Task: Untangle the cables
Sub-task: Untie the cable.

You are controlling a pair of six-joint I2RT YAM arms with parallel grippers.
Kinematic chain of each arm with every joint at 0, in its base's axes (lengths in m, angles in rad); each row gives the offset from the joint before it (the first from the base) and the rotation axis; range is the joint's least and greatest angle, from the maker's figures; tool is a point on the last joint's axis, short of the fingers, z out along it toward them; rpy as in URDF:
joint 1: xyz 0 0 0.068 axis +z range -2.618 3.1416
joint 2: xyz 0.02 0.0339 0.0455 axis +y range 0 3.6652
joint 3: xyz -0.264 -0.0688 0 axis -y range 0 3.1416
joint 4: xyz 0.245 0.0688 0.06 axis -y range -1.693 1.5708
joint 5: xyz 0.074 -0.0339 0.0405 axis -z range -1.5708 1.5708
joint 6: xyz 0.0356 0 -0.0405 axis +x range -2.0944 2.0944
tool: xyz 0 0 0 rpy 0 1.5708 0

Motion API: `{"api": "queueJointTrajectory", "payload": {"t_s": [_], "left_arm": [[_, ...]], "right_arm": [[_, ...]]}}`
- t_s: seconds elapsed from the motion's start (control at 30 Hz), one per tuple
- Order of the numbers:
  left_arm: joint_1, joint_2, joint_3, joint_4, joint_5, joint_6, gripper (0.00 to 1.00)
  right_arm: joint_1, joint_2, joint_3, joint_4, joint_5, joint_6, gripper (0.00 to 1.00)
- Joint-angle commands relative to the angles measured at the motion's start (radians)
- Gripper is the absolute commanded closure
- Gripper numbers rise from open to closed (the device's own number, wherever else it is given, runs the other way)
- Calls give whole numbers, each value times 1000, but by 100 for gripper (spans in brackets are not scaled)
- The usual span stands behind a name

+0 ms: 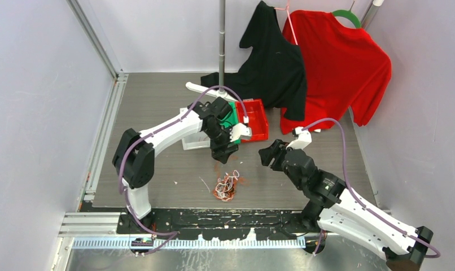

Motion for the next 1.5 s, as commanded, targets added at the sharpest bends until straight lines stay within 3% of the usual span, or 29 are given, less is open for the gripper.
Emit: {"api": "queueJointTrajectory", "payload": {"t_s": [0.0,0.3,0.43,0.5,0.7,0.83,0.97,1.13,1.47], "left_arm": [[-33,25,46,-29,50,159,36],[-75,84,14,33,-32,213,40],[-86,103,16,39,-37,203,47],[-92,99,3,54,-57,195,56],[-98,16,-36,114,-244,113,99],[-96,-116,58,26,-373,48,100],[-95,-297,188,-122,-372,-10,100],[-96,-478,313,-183,-391,-46,100],[-97,-730,316,-29,-457,-33,100]], "right_arm": [[-4,-41,-9,-7,79,38,38],[-4,-86,-18,1,74,72,45],[-4,-91,-23,-7,74,86,48],[-4,-93,-24,-7,74,86,51],[-4,-87,-4,-3,72,67,59],[-4,-81,11,12,57,45,58],[-4,-51,26,86,4,4,45],[-3,41,59,234,-128,-88,24],[64,261,172,522,-388,-205,4]]}}
